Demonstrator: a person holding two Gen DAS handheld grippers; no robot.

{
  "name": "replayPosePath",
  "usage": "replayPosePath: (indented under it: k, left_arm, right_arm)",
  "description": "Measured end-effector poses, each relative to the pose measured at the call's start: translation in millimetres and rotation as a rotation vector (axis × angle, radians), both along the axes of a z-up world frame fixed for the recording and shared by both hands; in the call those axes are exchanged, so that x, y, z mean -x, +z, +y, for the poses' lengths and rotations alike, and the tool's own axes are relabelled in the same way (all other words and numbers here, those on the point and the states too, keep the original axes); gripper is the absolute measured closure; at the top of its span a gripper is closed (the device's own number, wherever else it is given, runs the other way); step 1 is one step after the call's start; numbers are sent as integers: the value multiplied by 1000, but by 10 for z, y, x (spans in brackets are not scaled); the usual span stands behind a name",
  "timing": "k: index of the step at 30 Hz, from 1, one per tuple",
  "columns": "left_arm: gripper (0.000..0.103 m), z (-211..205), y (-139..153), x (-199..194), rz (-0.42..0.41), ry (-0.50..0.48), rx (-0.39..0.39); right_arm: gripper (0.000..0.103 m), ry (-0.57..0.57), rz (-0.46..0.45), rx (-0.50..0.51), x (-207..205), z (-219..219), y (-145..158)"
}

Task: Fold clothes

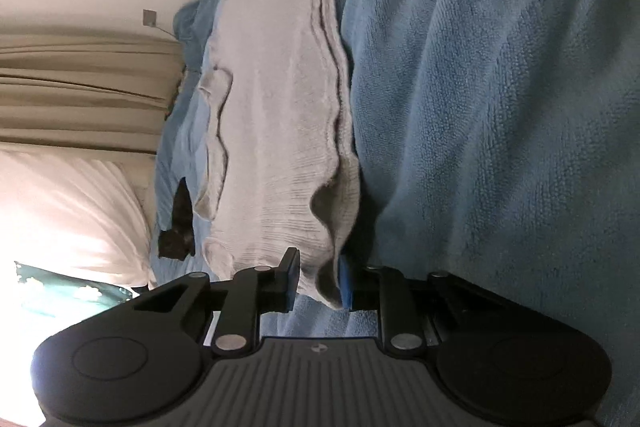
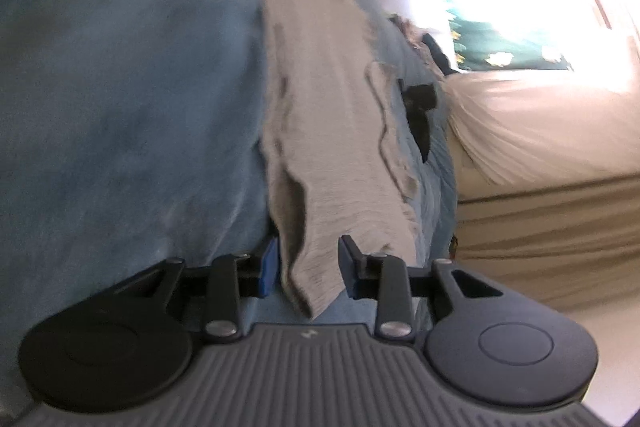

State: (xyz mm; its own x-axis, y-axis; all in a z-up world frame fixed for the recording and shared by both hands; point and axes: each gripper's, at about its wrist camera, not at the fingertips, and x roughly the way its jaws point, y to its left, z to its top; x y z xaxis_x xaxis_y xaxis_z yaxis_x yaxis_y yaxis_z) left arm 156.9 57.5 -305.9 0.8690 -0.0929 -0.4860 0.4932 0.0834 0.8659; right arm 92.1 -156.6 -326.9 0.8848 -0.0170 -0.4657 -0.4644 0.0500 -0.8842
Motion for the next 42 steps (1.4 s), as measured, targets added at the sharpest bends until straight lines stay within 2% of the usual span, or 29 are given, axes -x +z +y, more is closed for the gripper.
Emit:
replayPosePath:
  k: [5,6,7,9,10,11,15,22,26,29,34,42]
  left_arm:
    - [83,-46,-16,-25,-28,-12,-17]
    - [83,-42,3,-13,-39,-18,-11]
    - [83,-31,33,0,-46,-21,2]
    - [85,18,122,16,-45,-10,39]
    - [94,40,150,19,-42,-4,55]
    - [97,57,171,17,-40,3,69]
    - [99,128,266,-5,-32,31,140]
    - [99,242,496,-98,-68,82,239]
    - [99,243,671,-294,-111,101,271]
    - [99,272,783,-522,-127,117,288]
    - [99,278,894,-848,-138,112,269]
    - [99,246,993,-1601,-115,114,223]
  right_arm:
    - [68,-23,-42,-40,-47,40,-68]
    - [73,-22,-63,-47,-54,41,-69]
    - [86,-22,-87,-59,-68,57,-59]
    - [96,-40,-114,-101,-86,62,14]
    - [97,-55,-115,-125,-87,52,59]
    - [98,-77,-110,-146,-104,35,100]
    - [100,-148,-97,-194,-172,18,210]
    - [100,-164,-136,-273,-299,46,534]
    - [100,-185,-144,-342,-626,34,785]
    - [100,-184,-148,-353,-876,26,913]
    - [100,-193,-128,-380,-1229,-34,1148]
    - [100,-181,-90,-366,-2291,-159,1289]
